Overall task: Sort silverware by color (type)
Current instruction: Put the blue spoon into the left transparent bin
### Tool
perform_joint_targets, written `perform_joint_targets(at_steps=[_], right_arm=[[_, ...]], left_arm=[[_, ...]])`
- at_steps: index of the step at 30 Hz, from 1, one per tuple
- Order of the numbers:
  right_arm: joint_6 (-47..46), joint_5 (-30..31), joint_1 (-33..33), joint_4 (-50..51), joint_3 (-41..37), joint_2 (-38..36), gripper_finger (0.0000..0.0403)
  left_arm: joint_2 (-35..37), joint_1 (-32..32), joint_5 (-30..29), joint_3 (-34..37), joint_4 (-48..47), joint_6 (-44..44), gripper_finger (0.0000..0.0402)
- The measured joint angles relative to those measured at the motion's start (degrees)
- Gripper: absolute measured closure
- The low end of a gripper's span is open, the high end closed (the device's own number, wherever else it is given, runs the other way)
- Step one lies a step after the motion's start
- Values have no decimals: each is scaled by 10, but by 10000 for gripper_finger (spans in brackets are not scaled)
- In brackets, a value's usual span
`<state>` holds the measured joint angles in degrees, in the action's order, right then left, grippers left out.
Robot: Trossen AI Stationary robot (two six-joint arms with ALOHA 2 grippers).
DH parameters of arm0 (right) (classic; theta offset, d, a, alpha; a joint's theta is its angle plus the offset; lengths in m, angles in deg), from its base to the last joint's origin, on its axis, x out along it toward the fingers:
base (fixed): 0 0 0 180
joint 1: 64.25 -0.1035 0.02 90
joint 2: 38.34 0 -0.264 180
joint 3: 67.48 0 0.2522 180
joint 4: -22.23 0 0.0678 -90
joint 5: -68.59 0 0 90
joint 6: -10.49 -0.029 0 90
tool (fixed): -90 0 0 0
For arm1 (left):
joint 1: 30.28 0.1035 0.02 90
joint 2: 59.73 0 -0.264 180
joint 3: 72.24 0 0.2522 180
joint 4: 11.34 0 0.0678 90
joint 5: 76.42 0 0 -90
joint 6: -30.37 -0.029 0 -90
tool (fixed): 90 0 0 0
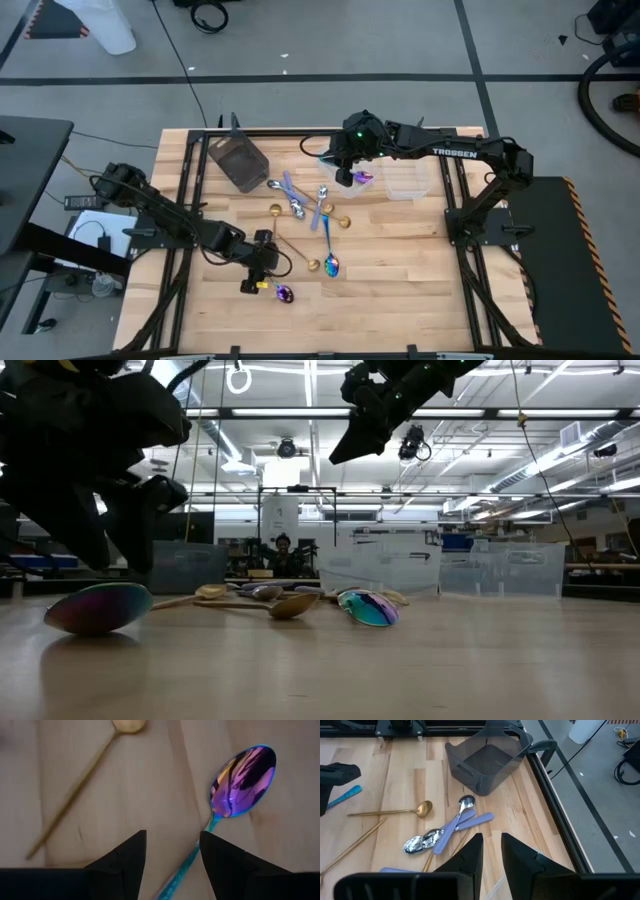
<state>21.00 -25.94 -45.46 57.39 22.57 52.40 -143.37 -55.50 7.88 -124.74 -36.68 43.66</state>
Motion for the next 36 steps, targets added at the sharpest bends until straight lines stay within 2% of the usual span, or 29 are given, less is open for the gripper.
perform_joint_targets(at_steps=[25, 36], right_arm=[[4, 0, -8, -3, 0, 0, 324], [2, -1, -8, -3, 0, 0, 324]], left_arm=[[-23, -29, -20, 17, -14, -17, 210], [-71, -52, -14, 14, 19, -34, 221]])
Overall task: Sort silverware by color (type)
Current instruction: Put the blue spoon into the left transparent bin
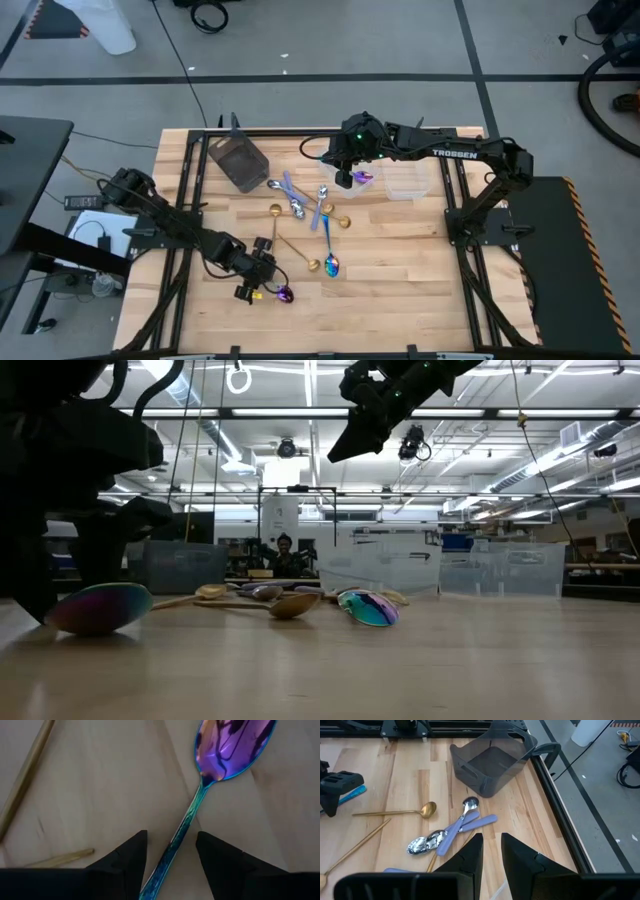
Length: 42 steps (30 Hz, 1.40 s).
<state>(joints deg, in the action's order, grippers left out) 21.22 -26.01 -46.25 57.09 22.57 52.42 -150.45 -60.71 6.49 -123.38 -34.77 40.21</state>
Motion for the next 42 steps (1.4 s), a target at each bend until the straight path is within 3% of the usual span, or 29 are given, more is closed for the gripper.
perform_joint_targets(at_steps=[17, 28, 42], right_arm=[[3, 0, 0, 0, 0, 0, 324], [4, 0, 0, 1, 0, 0, 324], [4, 0, 0, 26, 0, 0, 324]], left_arm=[[-3, -1, 8, 1, -10, 0, 382], [24, -1, -1, -27, -76, 19, 383], [26, -1, -30, -145, -351, 31, 383]])
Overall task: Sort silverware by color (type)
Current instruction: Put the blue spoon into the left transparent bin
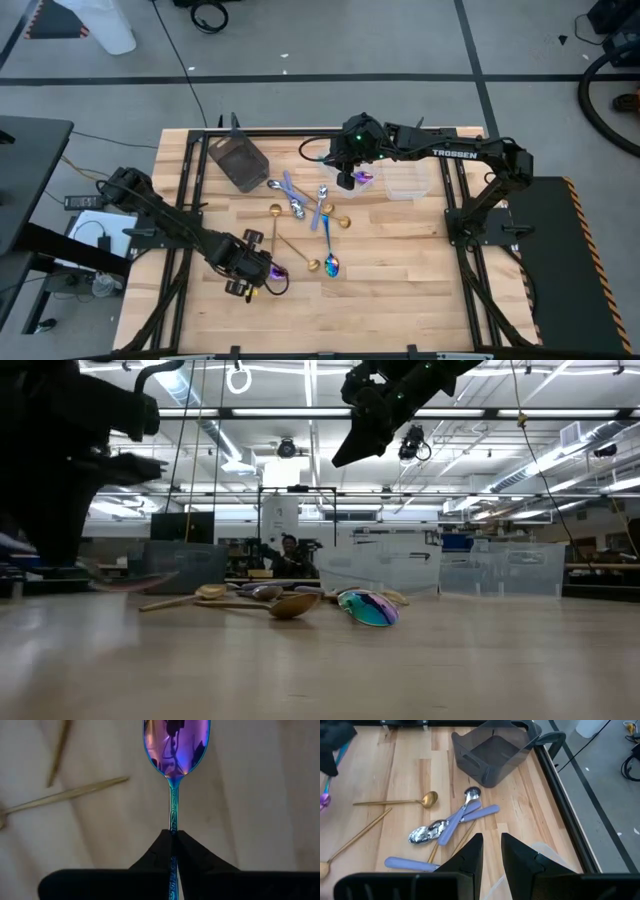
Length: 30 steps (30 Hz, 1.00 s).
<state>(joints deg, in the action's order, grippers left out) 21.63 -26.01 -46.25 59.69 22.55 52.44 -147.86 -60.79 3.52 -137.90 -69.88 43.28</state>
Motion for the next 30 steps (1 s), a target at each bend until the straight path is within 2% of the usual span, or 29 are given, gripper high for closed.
perform_joint_targets(at_steps=[4, 11, 18, 30], right_arm=[[0, 0, 0, 1, 0, 0, 324], [6, 0, 0, 3, 0, 0, 324], [6, 0, 0, 4, 0, 0, 324], [12, 3, 0, 18, 0, 0, 324]], left_arm=[[1, 0, -28, -35, -88, 0, 382], [1, 1, -68, -66, -183, 0, 382], [18, 3, -90, -70, -225, 4, 382], [105, 4, -148, -70, -243, 30, 381]])
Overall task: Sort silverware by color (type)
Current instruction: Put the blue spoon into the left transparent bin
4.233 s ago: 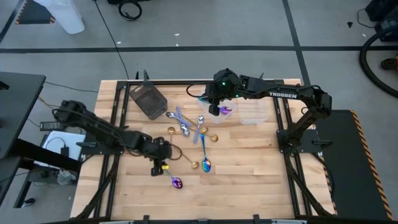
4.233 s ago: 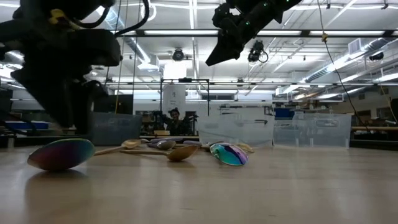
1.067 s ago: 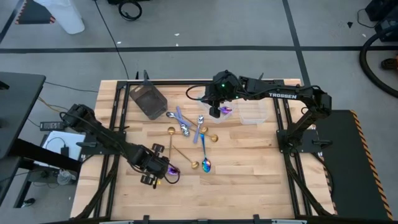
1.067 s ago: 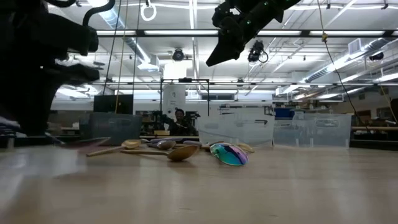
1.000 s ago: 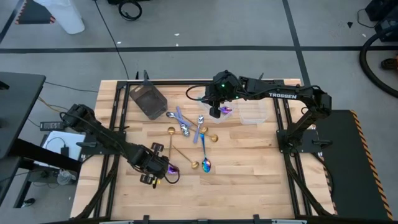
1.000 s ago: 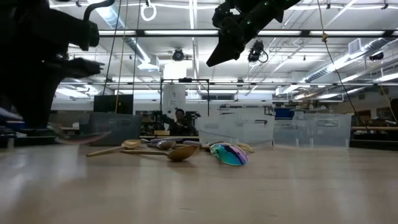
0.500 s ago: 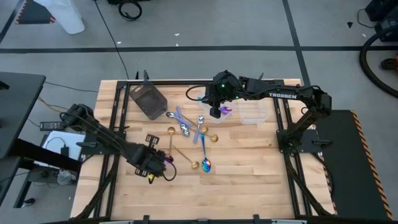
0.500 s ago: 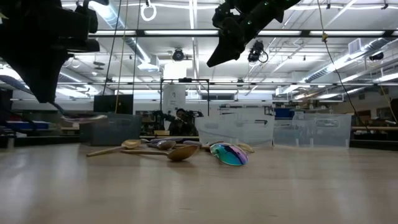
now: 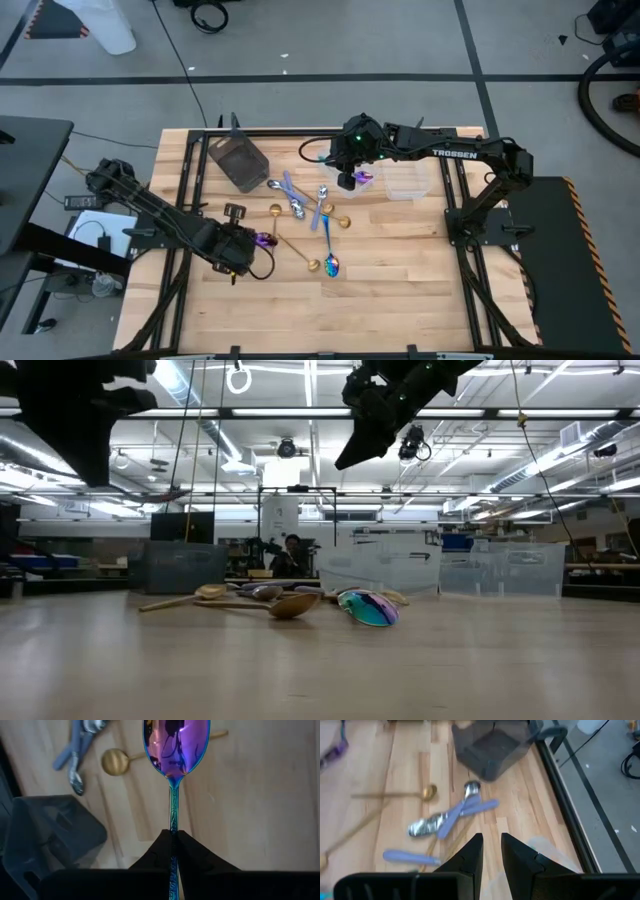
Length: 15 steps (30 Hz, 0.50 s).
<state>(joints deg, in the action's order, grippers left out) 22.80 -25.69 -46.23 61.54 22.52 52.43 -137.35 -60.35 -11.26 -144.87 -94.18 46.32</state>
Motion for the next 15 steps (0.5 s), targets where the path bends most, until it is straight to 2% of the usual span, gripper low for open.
perform_joint_targets(at_steps=[7, 15], right_arm=[[13, -15, -2, 105, -6, -38, 324], [24, -38, -5, 93, -61, -112, 324]], left_arm=[[42, 0, -25, 0, 31, 12, 380], [78, 22, -59, 0, 201, -83, 380]])
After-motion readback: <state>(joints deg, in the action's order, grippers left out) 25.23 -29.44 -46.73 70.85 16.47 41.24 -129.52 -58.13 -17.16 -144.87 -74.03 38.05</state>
